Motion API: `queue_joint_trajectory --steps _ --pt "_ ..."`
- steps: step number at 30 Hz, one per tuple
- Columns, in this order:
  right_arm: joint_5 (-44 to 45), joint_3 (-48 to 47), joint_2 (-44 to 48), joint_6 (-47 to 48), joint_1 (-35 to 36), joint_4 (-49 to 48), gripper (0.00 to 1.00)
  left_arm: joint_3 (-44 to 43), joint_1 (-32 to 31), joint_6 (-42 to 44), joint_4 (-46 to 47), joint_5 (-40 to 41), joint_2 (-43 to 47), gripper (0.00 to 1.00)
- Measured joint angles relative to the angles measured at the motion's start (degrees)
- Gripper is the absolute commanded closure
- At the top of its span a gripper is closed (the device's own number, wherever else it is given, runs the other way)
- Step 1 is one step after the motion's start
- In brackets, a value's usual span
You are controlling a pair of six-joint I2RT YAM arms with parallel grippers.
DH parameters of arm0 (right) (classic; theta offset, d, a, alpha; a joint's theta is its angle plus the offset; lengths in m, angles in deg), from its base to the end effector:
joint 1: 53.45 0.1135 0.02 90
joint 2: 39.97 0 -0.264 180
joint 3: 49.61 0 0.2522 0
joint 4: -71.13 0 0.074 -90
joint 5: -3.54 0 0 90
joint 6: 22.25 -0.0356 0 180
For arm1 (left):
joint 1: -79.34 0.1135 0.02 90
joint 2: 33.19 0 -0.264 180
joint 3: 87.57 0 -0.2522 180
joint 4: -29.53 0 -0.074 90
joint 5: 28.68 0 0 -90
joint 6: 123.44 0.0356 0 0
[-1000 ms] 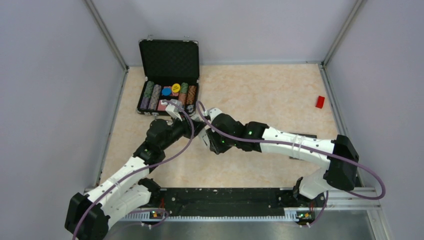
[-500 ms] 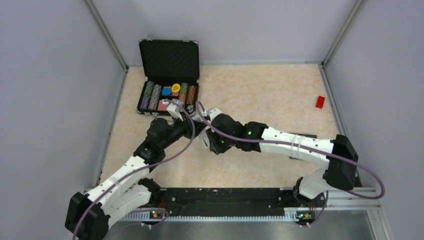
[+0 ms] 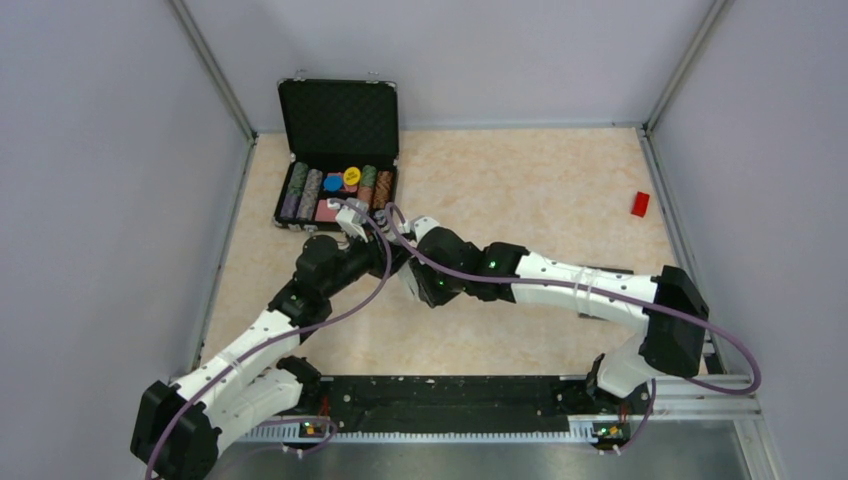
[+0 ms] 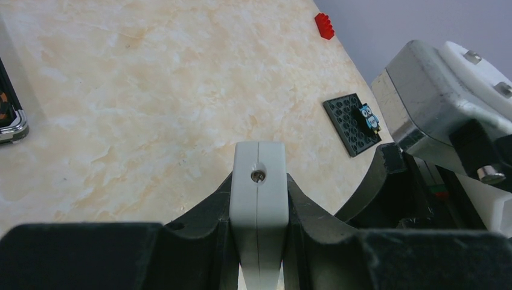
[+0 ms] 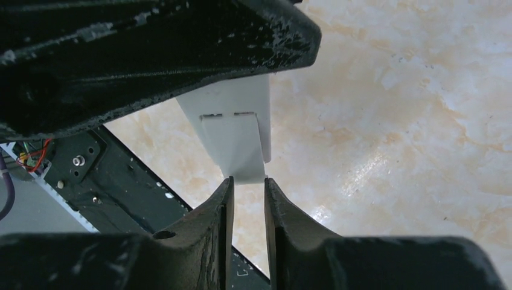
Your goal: Load the batteries into the remote control
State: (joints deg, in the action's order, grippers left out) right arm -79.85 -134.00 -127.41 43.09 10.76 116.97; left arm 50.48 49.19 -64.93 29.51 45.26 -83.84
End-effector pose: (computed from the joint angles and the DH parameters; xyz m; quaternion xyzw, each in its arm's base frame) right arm 0.1481 0.2971 0.2814 -0.2972 0.8865 0.2069 0.2881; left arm 0.1757 -0.1134 0.2631 0.0822 0.7524 -0.4215 0.4995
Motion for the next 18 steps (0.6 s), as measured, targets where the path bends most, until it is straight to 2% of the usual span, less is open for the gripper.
queue_joint_trajectory --steps 13,18 --pt "1.5 -0.8 -0.8 -0.5 0.0 -1.4 0.76 0.0 0.0 -2.5 -1.2 1.1 0.1 1.0" --pt "2.4 -0.1 -0.7 -2.1 0.0 -2.8 0.7 0.0 0.0 -2.9 -3.0 4.9 0.7 1.0"
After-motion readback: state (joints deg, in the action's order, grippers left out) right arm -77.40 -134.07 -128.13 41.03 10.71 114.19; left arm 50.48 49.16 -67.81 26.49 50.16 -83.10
